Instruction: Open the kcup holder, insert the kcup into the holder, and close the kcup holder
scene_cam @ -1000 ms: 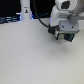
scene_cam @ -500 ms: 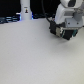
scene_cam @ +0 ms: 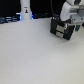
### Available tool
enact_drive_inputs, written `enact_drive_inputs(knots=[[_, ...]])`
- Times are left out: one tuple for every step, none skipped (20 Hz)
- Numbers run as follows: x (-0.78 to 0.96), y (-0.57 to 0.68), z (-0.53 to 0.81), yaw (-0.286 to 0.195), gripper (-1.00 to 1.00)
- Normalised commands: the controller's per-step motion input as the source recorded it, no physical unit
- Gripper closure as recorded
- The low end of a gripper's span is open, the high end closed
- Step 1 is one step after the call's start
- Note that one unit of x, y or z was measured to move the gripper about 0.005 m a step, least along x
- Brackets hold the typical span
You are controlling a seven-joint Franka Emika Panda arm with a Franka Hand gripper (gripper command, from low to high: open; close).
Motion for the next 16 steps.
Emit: enact_drive_inputs(knots=[[-0.55, 0.61, 0.01, 0.047, -1.00], [-0.55, 0.61, 0.01, 0.044, -1.00], [-0.55, 0.61, 0.01, 0.040, -1.00], [-0.57, 0.62, -0.01, 0.026, -1.00], [-0.55, 0.62, 0.01, 0.039, -1.00], [-0.56, 0.61, 0.01, 0.041, -1.00], [-0.56, 0.61, 0.01, 0.042, -1.00], [-0.56, 0.61, 0.01, 0.041, -1.00], [-0.55, 0.61, 0.01, 0.044, -1.00], [-0.55, 0.60, 0.01, 0.040, -1.00], [-0.55, 0.61, 0.01, 0.038, -1.00], [-0.56, 0.59, 0.01, 0.040, -1.00], [-0.58, 0.58, 0.01, 0.040, -1.00], [-0.59, 0.56, 0.00, 0.047, -1.00], [-0.56, 0.52, 0.00, 0.065, -1.00], [-0.52, 0.50, 0.03, 0.069, -1.00]])
